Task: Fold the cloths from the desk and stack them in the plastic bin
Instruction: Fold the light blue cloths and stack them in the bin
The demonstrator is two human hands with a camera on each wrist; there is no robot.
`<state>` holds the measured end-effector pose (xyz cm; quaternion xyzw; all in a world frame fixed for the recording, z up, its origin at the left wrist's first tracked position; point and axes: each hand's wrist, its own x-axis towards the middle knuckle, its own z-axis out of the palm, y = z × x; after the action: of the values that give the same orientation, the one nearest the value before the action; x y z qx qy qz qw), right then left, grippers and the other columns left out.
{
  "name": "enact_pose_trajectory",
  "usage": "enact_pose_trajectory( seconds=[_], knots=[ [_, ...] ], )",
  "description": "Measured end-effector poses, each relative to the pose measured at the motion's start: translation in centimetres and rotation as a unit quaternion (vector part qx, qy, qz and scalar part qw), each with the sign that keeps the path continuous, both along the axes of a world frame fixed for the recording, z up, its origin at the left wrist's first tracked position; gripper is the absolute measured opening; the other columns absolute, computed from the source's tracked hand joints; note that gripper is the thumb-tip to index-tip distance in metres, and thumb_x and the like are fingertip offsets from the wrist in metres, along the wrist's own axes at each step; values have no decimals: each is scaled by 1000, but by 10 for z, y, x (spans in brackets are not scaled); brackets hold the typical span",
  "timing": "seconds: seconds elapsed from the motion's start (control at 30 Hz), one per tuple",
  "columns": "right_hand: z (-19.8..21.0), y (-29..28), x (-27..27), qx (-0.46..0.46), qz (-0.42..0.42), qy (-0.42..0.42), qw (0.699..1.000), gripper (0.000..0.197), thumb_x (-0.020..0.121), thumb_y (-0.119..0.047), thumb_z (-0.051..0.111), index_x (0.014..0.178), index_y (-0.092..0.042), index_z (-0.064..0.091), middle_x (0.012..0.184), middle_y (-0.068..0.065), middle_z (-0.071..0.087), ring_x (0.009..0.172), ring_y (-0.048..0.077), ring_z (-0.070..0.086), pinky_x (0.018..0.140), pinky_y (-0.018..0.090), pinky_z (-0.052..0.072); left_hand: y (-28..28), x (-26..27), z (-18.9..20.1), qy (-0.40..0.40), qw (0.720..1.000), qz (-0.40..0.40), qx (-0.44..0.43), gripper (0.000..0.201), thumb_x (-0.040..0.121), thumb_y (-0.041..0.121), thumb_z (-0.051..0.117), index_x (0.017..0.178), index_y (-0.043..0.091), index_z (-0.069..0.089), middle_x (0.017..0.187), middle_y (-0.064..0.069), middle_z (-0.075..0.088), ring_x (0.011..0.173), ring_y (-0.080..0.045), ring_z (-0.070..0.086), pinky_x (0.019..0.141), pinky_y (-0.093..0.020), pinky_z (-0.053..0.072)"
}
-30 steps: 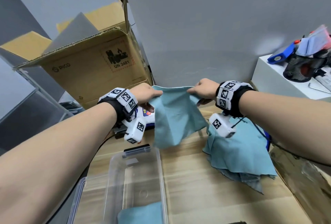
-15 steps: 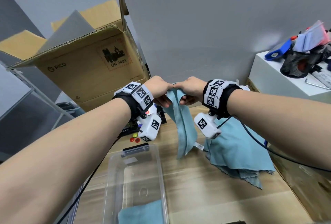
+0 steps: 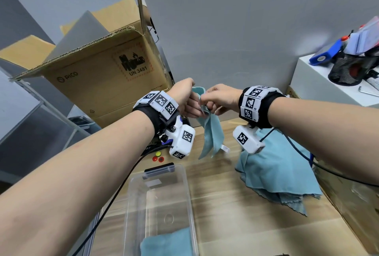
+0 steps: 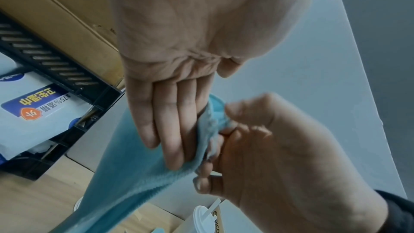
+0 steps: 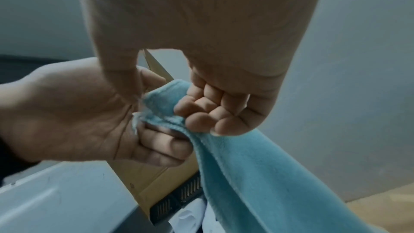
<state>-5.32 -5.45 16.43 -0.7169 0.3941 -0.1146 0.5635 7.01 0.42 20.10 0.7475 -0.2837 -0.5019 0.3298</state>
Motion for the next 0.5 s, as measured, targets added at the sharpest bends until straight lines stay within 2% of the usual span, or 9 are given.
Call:
enact_pose_trajectory(
  seconds=[0.07,0.13,0.23,0.27,0.3,0.37,0.43,0.5],
  knots=[
    [-3,-1,-3,-74,50,39,995,33,67,-34,81,75,-18,53,64,-2,55,58,13,51,60,26,43,0,2,-1,14,1000,-12,16,53,95,40,28,91,-4,59,81,-27,64,67,-37,67,76,-40,57],
    [-7,0,-4,-140,66,56,986,41,65,-34,88,78,-17,53,64,-4,54,58,11,48,58,24,42,0,2,-1,20,999,-30,24,57,95,40,27,93,-6,61,81,-26,63,69,-35,65,74,-38,56],
    [-12,-1,-2,-201,33,54,978,25,72,-23,79,74,-14,56,65,-2,51,61,14,45,61,27,39,1,4,-3,36,998,-41,27,60,95,38,26,102,-9,63,93,-30,68,85,-42,68,91,-44,54],
    [-11,-2,-2,-210,28,59,976,19,75,-21,75,74,-13,58,66,0,51,63,15,46,61,28,39,1,5,-5,36,999,-30,24,59,95,37,26,103,-9,62,95,-31,69,87,-43,69,90,-43,55],
    [-10,-3,-2,-213,28,61,975,16,76,-20,73,74,-13,59,67,0,52,63,16,46,61,28,39,0,7,-5,25,999,-18,18,57,94,36,27,102,-8,62,94,-31,70,85,-43,70,85,-42,57],
    [-7,-4,-4,-207,33,54,976,17,79,-19,71,69,-16,57,64,-1,54,60,14,48,59,26,39,1,10,-4,-37,999,0,7,47,91,32,35,99,-5,62,86,-27,71,72,-38,72,71,-37,59],
    [-5,-6,-7,-209,31,37,977,23,80,-16,71,65,-18,54,60,-4,54,53,10,46,54,23,39,-1,17,-10,-127,992,0,-8,36,84,26,47,101,-3,59,83,-21,68,63,-34,71,67,-39,60],
    [-5,-9,-10,-215,30,26,976,25,80,-14,73,65,-18,53,58,-5,53,49,8,44,50,20,38,1,24,-18,-220,975,-16,-18,35,76,23,56,103,1,56,85,-19,63,62,-32,67,61,-41,60]
  ],
)
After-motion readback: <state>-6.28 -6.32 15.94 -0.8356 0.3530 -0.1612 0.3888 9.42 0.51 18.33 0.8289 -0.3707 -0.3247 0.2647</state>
